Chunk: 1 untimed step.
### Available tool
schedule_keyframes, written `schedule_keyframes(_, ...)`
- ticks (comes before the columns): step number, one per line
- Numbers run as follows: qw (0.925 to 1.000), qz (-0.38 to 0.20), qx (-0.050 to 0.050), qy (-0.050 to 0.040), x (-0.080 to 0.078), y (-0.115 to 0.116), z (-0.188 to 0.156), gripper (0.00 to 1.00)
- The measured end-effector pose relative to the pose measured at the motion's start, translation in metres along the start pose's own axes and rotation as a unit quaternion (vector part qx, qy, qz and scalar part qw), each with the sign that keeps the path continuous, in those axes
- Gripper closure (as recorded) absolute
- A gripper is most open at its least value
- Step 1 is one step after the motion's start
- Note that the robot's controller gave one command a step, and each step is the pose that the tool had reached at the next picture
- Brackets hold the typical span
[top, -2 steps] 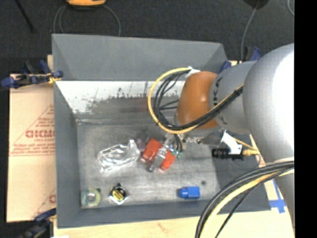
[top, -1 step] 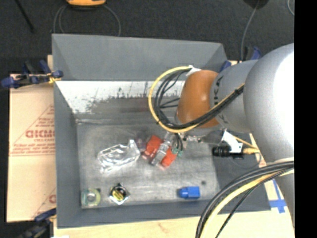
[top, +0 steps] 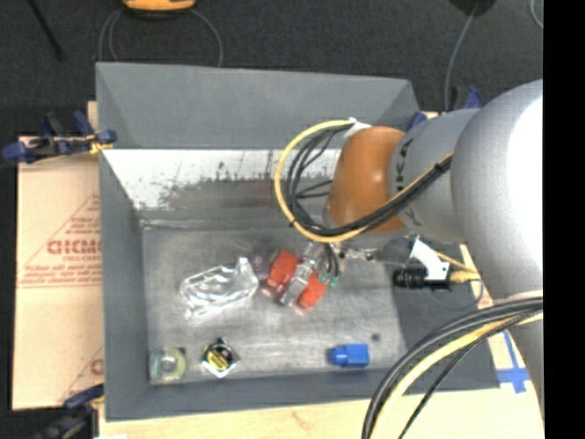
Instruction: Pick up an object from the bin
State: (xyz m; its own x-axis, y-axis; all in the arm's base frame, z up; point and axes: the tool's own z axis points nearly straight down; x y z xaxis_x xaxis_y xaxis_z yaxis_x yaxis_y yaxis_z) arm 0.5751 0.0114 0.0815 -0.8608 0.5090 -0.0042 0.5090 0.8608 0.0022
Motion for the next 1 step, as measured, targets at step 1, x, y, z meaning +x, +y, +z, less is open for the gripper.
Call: schedule_keyframes(1,1.0,-0.002,-0.001,-0.0004,-0.0015,0.0009,-0.0333,1.0)
